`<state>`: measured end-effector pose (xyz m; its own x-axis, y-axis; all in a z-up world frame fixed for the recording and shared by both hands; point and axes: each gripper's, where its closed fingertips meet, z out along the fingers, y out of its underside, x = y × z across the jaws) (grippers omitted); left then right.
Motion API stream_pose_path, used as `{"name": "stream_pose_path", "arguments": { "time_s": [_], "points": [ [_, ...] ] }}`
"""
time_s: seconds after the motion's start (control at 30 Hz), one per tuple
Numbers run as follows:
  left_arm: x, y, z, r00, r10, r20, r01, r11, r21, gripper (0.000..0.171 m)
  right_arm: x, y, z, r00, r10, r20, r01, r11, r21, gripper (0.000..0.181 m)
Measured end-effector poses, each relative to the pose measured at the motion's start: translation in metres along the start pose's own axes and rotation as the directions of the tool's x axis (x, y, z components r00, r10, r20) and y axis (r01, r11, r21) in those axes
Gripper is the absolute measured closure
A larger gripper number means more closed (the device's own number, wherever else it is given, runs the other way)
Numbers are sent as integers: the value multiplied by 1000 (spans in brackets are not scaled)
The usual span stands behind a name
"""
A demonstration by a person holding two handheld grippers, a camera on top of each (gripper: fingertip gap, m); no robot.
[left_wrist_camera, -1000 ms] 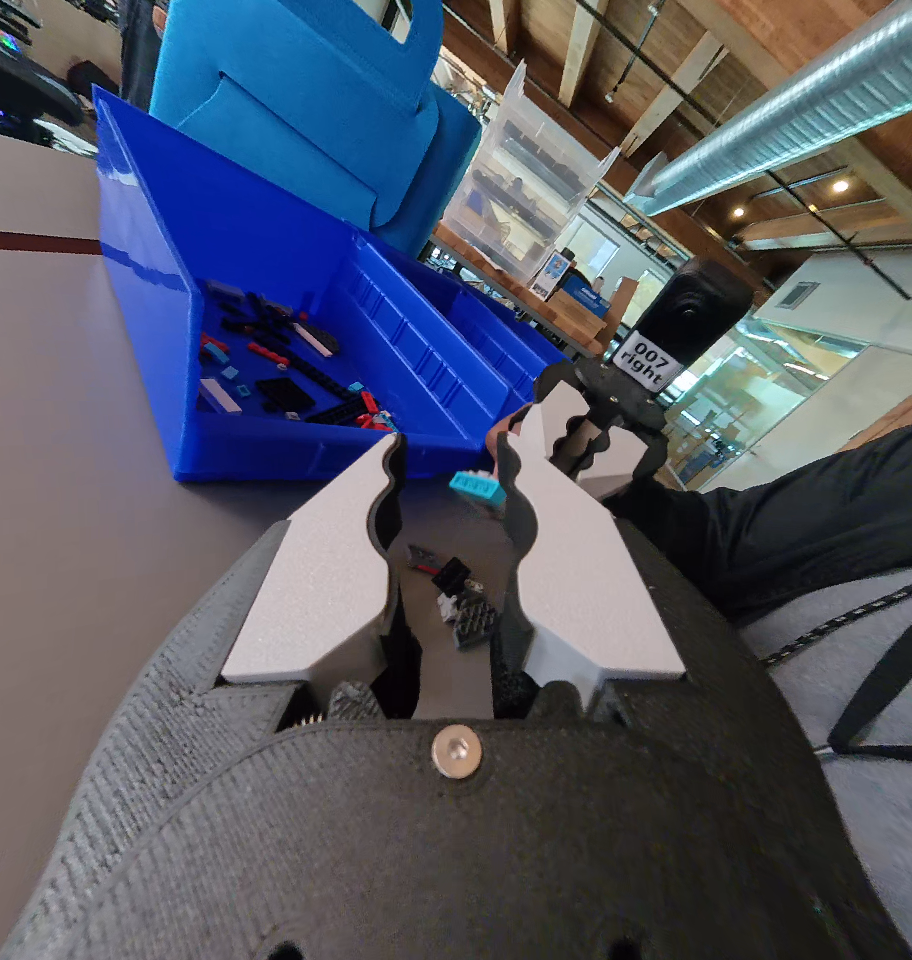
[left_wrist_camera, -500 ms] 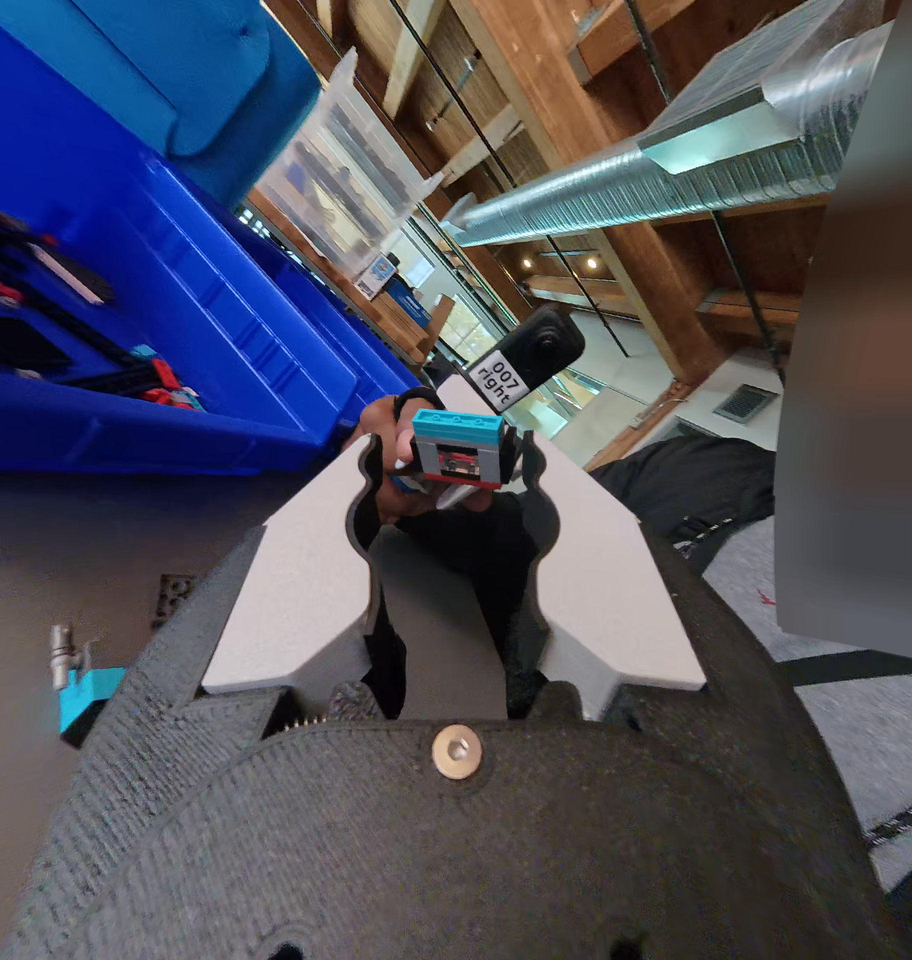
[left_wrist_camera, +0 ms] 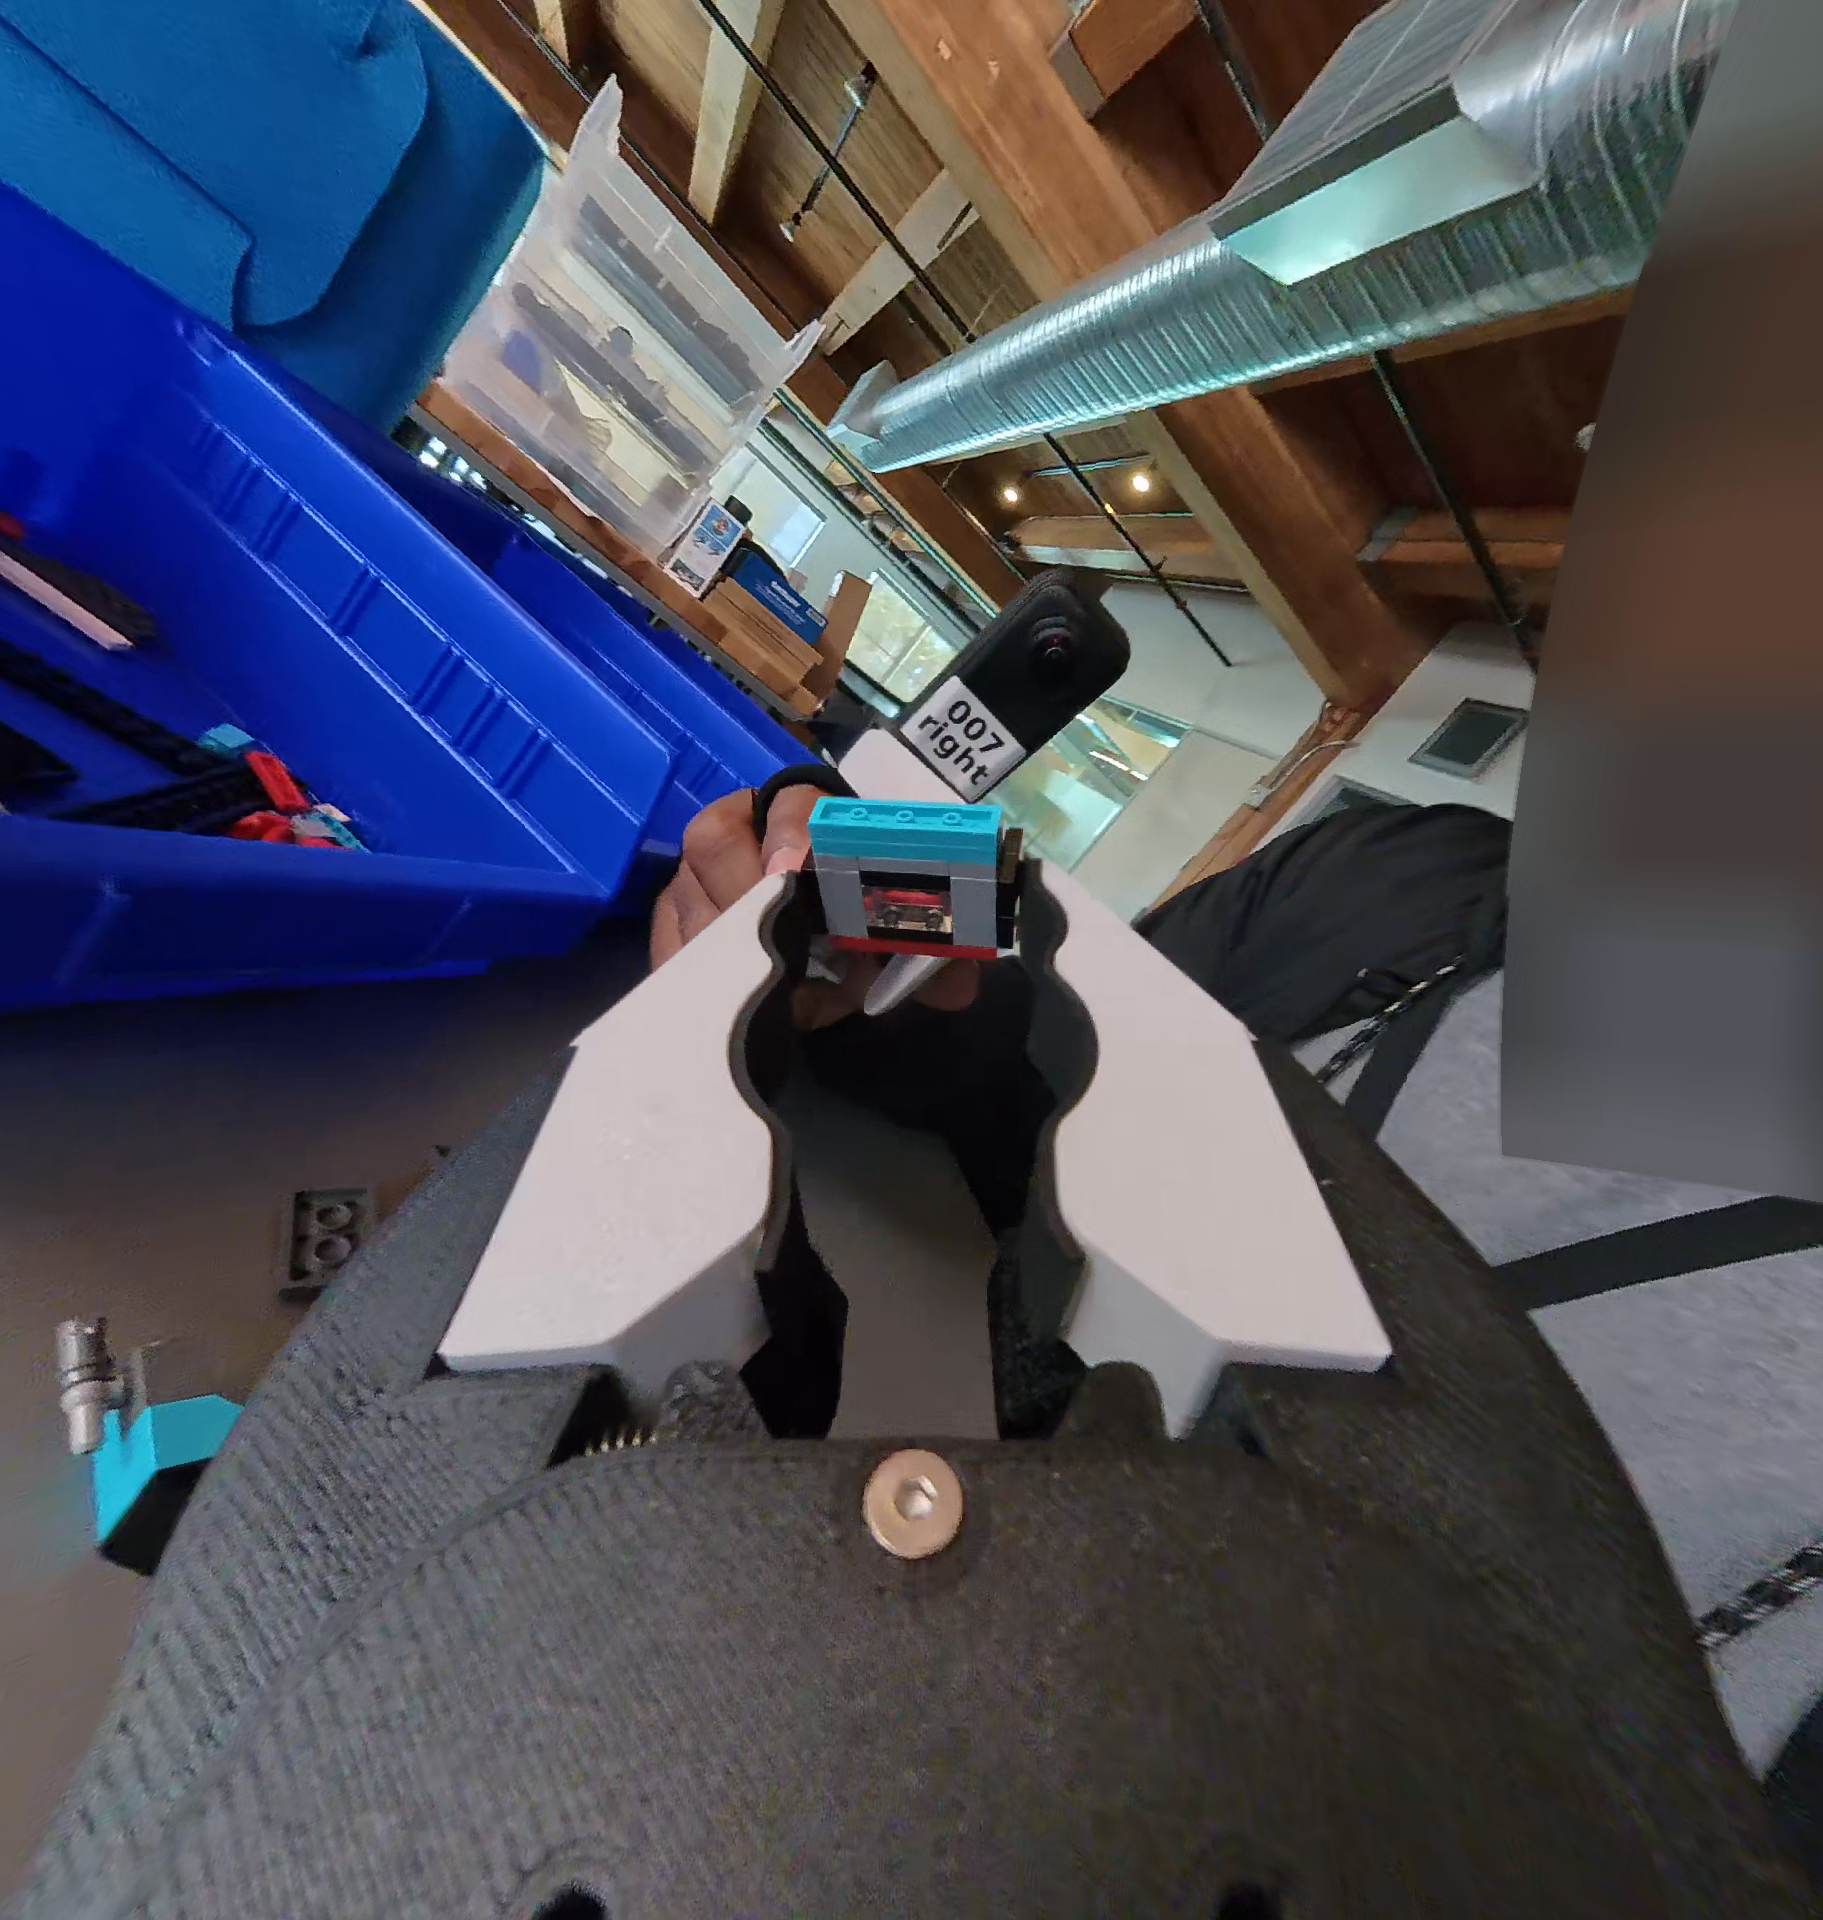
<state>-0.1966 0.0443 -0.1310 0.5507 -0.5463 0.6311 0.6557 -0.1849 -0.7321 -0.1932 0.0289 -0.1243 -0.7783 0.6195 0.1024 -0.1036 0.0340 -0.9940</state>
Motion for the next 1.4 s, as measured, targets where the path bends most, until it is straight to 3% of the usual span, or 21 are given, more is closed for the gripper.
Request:
{"name": "stream_pose_path", "arguments": {
  "time_s": [0.2,0.4,0.67,1.1,1.4],
  "points": [
    [9,-13,-5,997,68,-21,-67,996,64,130,9,-10,-5,999,-3,-51,5,999,41,155],
    [0,-22,-10,999,-40,-12,41,990,137,130,15,-14,-8,976,-155,-152,161,987,27,155],
    [-24,-5,-5,963,-267,44,262,960,103,130,17,18,3,938,-305,-163,277,945,-172,155],
    [-30,6,-5,956,-271,112,268,963,37,131,19,35,5,920,-367,-137,320,905,-278,171],
    [-30,12,-5,933,-347,90,348,938,14,131,11,38,4,847,-523,-93,473,823,-314,177]
  ]
}}
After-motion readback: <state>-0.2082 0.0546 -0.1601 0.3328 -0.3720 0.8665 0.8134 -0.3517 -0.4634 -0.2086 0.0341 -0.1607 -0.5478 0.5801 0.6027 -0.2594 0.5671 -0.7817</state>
